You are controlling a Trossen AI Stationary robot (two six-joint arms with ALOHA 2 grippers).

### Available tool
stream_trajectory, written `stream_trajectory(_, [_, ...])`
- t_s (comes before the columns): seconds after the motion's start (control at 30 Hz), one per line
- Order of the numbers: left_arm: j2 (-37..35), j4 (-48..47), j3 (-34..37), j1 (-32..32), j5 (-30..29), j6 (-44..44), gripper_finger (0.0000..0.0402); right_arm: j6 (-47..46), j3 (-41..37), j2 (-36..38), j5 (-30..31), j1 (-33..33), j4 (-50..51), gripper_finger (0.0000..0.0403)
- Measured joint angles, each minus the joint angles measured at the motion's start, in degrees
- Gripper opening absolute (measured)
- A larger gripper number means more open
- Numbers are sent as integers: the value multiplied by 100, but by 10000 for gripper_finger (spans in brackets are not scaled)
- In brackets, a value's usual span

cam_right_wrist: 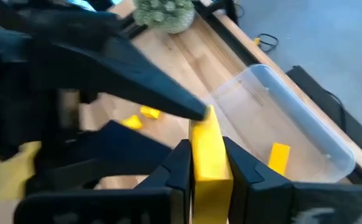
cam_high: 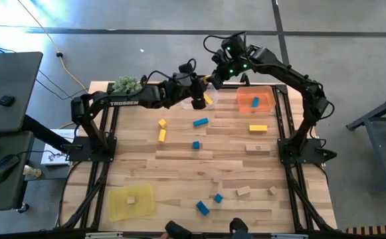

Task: Sort & place blocks by color
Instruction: Put the yellow block into the transparent bin

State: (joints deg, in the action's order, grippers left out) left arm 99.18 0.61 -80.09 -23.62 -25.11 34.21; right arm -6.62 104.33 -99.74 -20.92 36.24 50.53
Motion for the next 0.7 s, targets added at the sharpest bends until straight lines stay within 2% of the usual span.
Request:
stream_trajectory(0.33, [-4, -168, 0, -4, -72, -253, 169, -51, -2, 0, 1034, 1, 124, 35])
stream_trajectory(0.57, [-40, -726, 0, -8, -980, -558, 169, -60, -17, -158, 1670, -1, 102, 35])
stream_trajectory(0.7, [-255, -1262, -11, -83, -1070, -715, 169, -4, -26, -423, 1661, -1, -59, 35])
